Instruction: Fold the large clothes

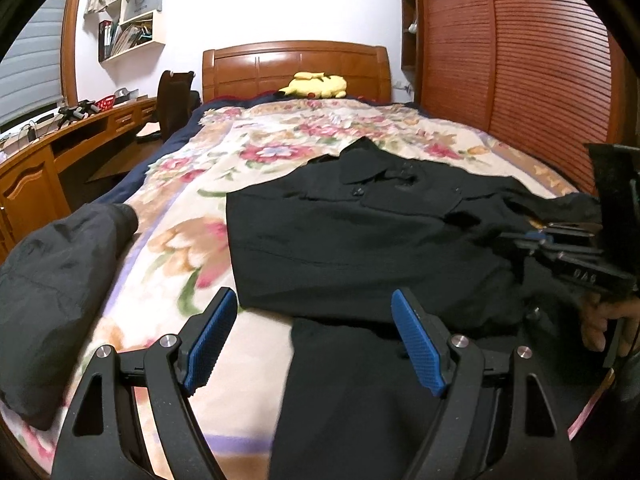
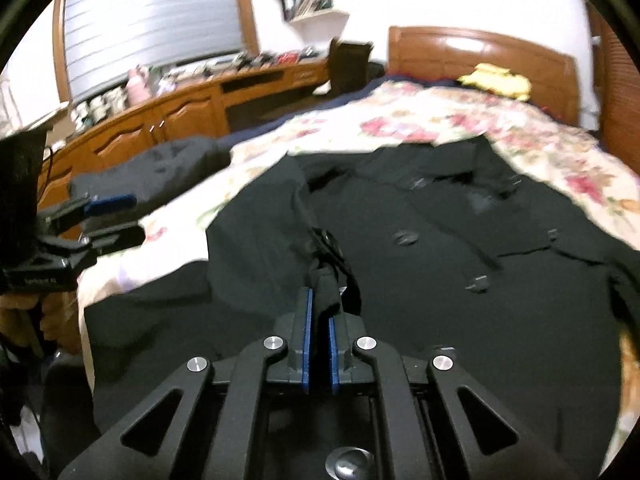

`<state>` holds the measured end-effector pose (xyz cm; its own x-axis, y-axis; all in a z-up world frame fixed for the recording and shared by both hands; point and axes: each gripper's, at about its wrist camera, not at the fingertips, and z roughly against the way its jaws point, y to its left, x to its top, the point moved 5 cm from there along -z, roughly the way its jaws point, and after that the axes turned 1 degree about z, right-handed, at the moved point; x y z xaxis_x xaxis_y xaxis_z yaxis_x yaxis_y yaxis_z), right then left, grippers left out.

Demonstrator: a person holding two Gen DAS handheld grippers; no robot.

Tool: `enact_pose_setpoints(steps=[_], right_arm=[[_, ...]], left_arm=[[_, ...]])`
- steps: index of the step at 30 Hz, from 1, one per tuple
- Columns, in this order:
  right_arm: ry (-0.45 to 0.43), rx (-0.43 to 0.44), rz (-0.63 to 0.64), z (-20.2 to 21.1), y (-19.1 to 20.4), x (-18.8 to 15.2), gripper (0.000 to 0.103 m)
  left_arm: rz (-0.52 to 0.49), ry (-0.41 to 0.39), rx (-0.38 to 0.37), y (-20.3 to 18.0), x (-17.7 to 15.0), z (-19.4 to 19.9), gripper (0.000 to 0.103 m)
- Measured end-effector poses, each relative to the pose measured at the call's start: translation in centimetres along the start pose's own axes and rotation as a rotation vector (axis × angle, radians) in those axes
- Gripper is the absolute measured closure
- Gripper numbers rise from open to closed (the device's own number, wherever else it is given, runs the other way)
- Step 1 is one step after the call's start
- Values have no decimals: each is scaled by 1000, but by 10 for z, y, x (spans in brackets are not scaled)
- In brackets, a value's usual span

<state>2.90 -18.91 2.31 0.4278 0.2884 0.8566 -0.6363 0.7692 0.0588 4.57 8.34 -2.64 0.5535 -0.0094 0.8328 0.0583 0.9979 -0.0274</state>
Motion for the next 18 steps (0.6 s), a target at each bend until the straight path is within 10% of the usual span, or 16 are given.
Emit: enact_pose_setpoints(steps=[18], right_arm=[[-102,-242,-125,98,-54,-60,97]], left_arm=[[-19,-33,-125,-74,9,-23,23]])
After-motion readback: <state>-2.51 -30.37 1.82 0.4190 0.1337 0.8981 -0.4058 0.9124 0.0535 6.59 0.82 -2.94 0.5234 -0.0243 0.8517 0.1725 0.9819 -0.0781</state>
